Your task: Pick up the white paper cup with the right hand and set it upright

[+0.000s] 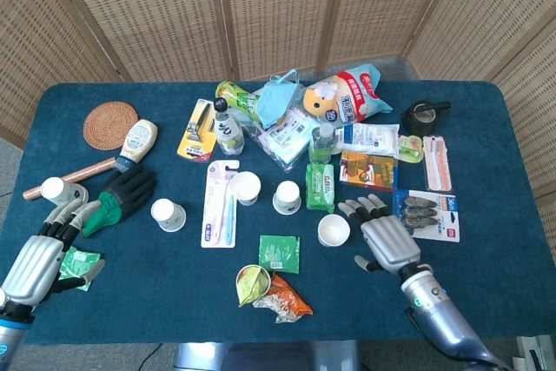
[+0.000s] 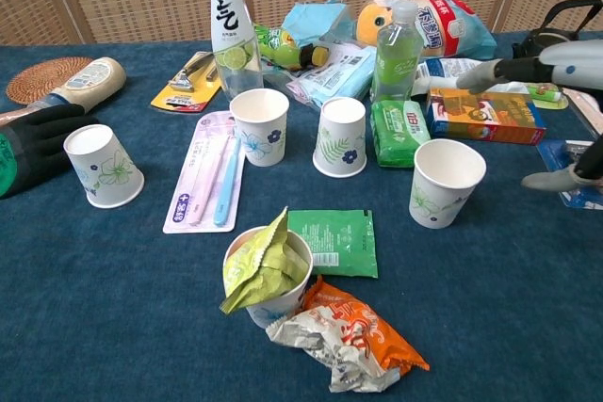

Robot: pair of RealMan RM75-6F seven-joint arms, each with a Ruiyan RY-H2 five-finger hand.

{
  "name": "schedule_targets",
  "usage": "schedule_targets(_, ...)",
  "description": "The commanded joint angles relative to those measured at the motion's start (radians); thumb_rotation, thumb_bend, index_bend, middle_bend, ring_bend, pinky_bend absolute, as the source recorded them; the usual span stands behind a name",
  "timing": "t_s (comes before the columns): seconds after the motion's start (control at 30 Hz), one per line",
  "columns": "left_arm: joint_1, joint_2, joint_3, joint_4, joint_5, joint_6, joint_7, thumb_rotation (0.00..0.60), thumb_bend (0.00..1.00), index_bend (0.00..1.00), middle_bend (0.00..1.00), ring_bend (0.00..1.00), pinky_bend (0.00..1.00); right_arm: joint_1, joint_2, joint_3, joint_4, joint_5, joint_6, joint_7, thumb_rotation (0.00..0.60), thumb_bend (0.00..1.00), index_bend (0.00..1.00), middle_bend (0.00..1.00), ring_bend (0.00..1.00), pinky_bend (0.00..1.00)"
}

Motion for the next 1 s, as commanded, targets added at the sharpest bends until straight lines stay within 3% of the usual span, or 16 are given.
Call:
schedule_targets(0.03,-0.001,-0.002,0.000,0.007,-0.004,-0.001,-0.008,0.600,0.35,0.00,0.15,0.00,0.07,0.060,-0.044,0.018,-0.014,0.088,-0.014,-0.085,0.600,0.30,0.00,0.08,0.00,0.00)
schedule_targets(0.27,0.000,-0.011,0.004,0.034,-0.009,0.001,-0.036,0.600,0.35,0.00,0.15,0.00,0.07,0.126,-0.104,0.011,-0.020,0.189,0.011,-0.190,0.600,0.30,0.00,0.08,0.00,0.00)
schedule_targets(0.57,0.005,-0.016,0.009,0.062,-0.010,0.012,-0.066,0.600,0.35,0.00,0.15,0.00,0.07,0.189,-0.147,-0.001,0.015,0.291,0.014,-0.235,0.600,0.30,0.00,0.09,0.00,0.00)
schedule_targets(0.83,0.016,-0.014,0.013,0.079,-0.012,0.029,-0.084,0.600,0.35,0.00,0.15,0.00,0.07,0.213,-0.173,-0.013,0.068,0.310,0.012,-0.214,0.600,0.30,0.02,0.18,0.00,0.01)
schedule_targets(1.0,0.022,-0.014,0.015,0.086,-0.016,0.035,-0.090,0.600,0.35,0.00,0.14,0.00,0.07,0.212,-0.178,-0.025,0.101,0.287,0.008,-0.178,0.600,0.30,0.09,0.25,0.02,0.09)
